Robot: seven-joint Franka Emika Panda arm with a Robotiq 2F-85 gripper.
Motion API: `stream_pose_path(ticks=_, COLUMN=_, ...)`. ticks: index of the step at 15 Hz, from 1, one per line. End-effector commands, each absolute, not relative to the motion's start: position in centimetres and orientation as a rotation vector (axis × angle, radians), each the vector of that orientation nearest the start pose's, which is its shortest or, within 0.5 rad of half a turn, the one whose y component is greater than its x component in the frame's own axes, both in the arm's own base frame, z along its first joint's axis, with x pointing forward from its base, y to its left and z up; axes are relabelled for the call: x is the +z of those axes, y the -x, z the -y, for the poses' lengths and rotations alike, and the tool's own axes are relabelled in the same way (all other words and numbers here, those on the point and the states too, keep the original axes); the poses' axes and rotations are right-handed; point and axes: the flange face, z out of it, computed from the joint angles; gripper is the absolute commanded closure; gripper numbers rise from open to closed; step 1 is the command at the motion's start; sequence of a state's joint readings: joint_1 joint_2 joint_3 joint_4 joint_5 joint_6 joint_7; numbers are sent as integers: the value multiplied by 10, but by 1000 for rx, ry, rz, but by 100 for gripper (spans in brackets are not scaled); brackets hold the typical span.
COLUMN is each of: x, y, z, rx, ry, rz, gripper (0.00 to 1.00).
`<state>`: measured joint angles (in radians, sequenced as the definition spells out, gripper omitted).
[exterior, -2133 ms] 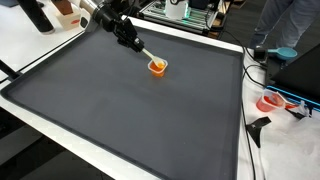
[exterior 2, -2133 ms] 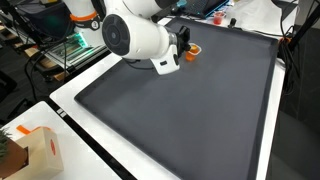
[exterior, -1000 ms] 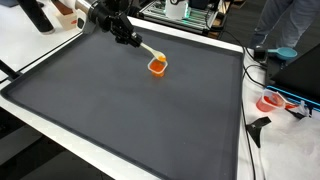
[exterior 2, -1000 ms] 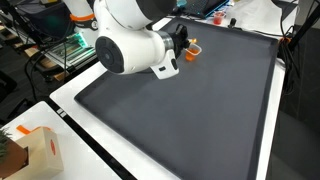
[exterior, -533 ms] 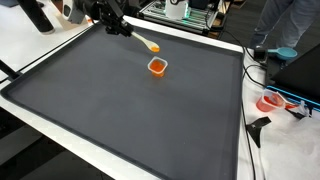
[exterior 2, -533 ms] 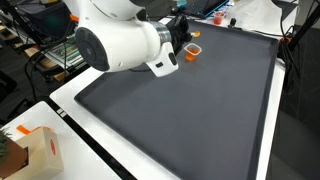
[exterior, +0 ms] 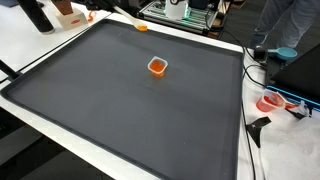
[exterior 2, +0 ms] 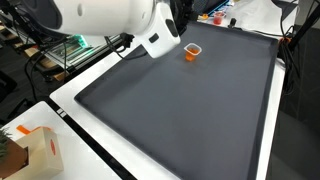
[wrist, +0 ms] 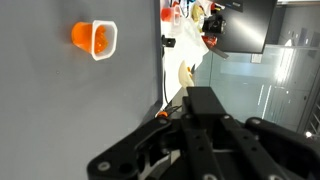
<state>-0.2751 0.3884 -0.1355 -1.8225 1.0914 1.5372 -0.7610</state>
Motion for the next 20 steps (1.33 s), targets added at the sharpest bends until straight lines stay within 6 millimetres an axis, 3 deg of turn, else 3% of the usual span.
stream_pose_path(ticks=1, x=371, y=-585, z=147, rx=-74, ry=1983, rz=-46, gripper=97)
stream_pose_path(ticks=6, x=401, y=-594, z=149, rx=-89, ry=2029, rz=-82, gripper=97)
stream_pose_path(ticks=10, x=410, y=-599, z=145, rx=-89, ry=2147, rz=-127, gripper=97)
stream_pose_path(ticks=20, x=420, y=-618, z=99, rx=-67, ry=2645, rz=-143, gripper=97)
